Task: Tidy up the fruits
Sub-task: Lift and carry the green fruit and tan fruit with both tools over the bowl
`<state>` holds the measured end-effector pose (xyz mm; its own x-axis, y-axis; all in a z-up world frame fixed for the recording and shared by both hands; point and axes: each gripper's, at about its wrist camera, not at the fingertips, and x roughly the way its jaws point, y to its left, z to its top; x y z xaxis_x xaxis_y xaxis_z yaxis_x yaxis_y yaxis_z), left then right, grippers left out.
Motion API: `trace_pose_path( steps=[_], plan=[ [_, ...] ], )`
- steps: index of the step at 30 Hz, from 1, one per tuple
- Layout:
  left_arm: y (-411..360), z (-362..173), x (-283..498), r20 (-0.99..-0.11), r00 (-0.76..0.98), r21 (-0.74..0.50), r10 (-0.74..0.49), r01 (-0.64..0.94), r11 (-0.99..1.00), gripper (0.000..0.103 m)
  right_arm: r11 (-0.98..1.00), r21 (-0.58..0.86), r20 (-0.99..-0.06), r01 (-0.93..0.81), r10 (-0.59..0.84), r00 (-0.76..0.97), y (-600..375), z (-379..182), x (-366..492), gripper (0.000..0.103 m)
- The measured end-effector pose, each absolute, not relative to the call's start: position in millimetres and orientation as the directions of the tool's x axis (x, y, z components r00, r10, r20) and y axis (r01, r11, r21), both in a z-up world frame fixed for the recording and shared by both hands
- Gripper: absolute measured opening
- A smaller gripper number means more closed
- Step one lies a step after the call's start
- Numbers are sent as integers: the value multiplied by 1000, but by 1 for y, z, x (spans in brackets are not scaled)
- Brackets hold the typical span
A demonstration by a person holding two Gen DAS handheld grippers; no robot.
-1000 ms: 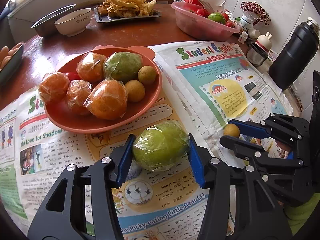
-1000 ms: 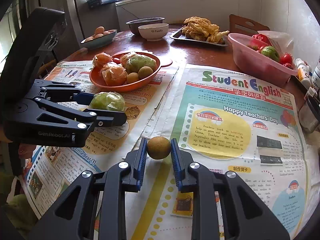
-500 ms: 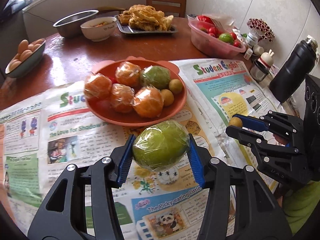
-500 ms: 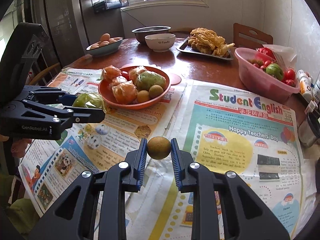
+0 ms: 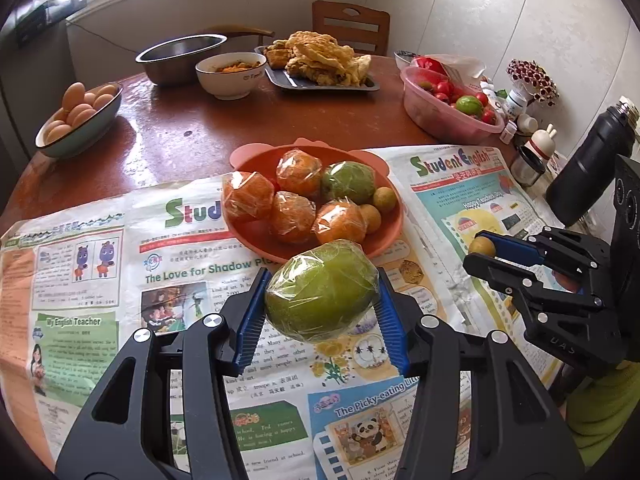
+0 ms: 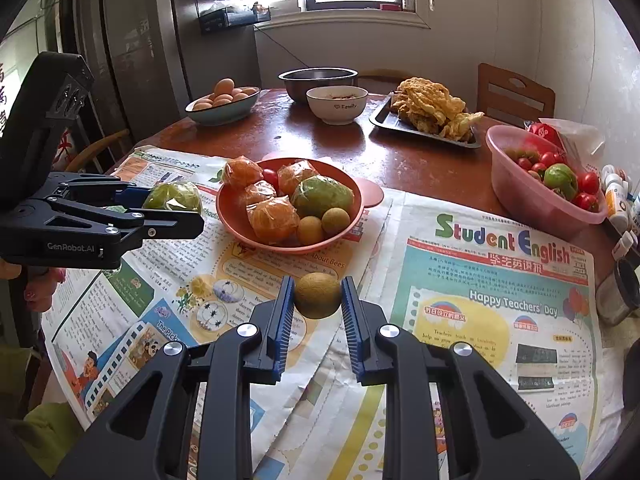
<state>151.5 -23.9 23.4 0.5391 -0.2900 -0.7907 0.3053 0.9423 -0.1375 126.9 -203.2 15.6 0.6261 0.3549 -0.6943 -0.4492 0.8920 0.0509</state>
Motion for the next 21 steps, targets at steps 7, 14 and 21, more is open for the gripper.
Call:
trace_pose_path(
  steps=[7,14,21],
  plan=[
    [-17,25,163,-793,541,-139,-281,288,947,43,892,50,-688,-449,357,632,-198,23,137,23],
    [-13,27,176,-791,543,-143,-281,283,948,43,891,47,-688,-451,356,633,-192,28,149,23],
    [-10,26,190,-793,537,-149,-286,284,947,43,889,45,-686,-456,359,633,-184,32,162,23]
  ],
)
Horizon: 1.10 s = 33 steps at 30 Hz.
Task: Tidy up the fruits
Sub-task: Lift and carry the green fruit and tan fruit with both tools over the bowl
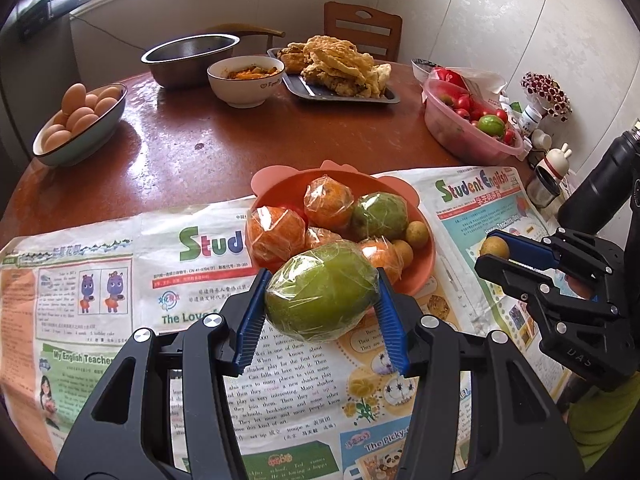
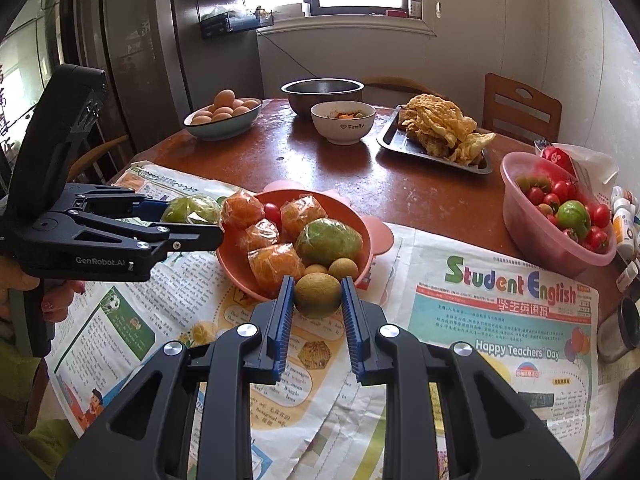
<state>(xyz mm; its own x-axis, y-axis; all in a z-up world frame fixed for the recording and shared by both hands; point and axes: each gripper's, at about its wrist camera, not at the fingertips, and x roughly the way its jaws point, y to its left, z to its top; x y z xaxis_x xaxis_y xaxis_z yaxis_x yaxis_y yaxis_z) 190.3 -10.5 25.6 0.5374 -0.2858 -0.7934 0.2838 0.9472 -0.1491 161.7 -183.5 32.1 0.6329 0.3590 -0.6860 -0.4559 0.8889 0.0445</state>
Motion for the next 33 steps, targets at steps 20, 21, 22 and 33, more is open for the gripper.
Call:
trace_pose_path(
  steps=[20,21,22,33],
  plan=[
    [-15,4,214,-818,505,-137,-277,296,945,43,884,55,-695,-463,367,618,-172,31,196,23],
    [-15,3,215,-819,503,-138,-276,295,946,43,885,56,-696,-463,367,617,-172,30,196,23],
    [-15,3,216,-819,503,-137,-276,296,945,43,885,56,-697,-462,366,616,-172,29,196,23],
    [-15,0,223,-818,508,-128,-268,295,947,43,882,62,-713,-467,367,598,-172,20,200,23]
  ],
)
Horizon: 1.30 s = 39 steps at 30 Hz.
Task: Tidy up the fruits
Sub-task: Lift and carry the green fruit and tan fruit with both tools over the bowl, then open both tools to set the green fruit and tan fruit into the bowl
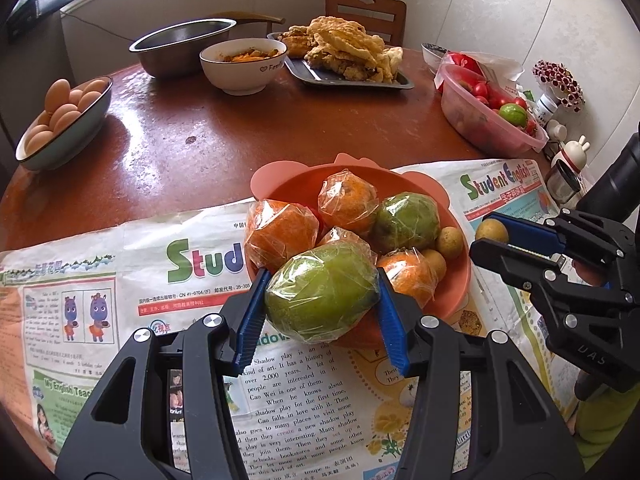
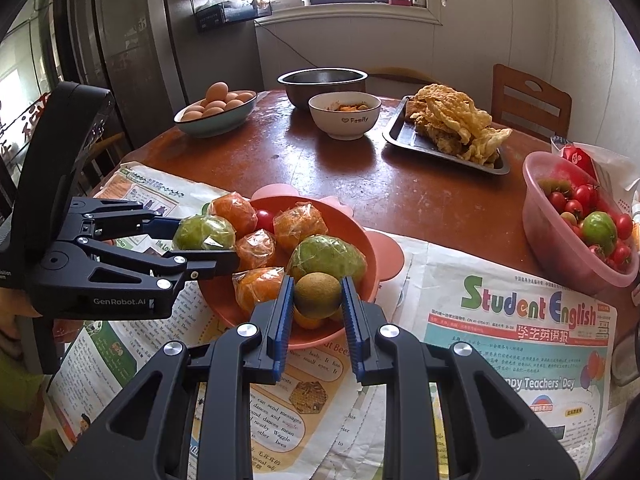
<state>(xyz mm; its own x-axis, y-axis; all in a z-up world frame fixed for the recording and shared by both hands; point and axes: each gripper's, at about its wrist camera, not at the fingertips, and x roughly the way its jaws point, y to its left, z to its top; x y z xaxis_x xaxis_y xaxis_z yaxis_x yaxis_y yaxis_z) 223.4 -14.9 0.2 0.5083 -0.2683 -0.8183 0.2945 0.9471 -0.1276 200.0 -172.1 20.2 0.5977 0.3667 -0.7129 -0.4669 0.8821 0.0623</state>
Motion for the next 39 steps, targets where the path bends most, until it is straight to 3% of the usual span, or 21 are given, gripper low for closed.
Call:
trace_pose_path(
  steps=[32,39],
  plan=[
    [-16,0,224,-816,512,-123,-268,299,946,43,854,68,-754,-515,382,534,-155,-5,197,24],
    [-17,-1,223,-816,512,-123,-268,300,946,43,859,80,-747,-505,387,541,-159,-3,196,34]
  ],
)
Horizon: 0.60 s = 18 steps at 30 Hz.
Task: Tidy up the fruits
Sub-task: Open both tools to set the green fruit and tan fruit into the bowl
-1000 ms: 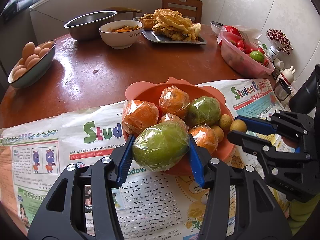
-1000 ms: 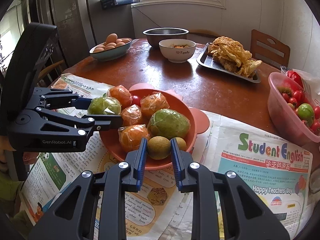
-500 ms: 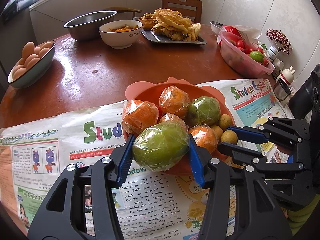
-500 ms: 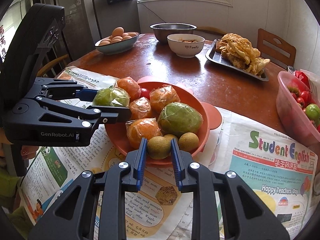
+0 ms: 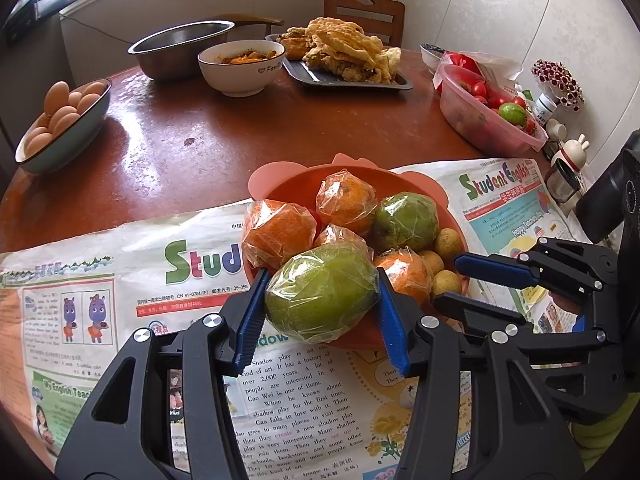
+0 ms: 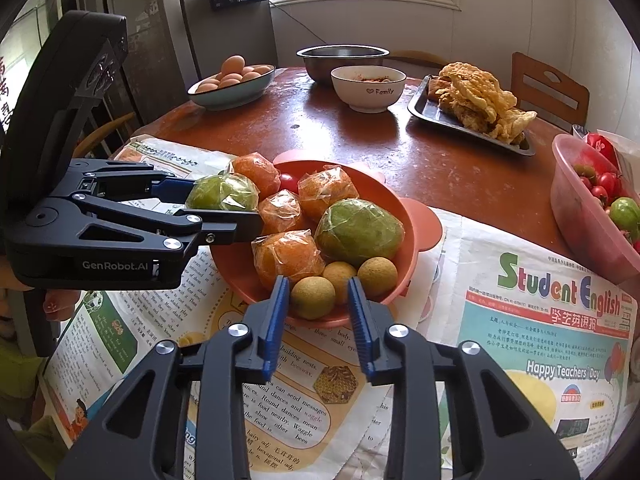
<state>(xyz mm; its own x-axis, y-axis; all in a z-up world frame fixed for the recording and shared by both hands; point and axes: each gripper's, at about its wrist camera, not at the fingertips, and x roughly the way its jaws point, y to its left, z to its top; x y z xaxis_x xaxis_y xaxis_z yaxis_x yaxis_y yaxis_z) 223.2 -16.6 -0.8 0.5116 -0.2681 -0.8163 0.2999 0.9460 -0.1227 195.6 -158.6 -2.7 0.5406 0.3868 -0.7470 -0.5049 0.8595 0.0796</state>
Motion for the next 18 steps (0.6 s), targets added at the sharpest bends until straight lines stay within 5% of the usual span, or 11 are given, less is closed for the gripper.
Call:
trace_pose_path(
  steps=[18],
  plan=[
    [-21,16,210,-794,540,-117,-279,314,942,47,881,78,-718,-467,375,587,-179,14,176,46]
  ],
)
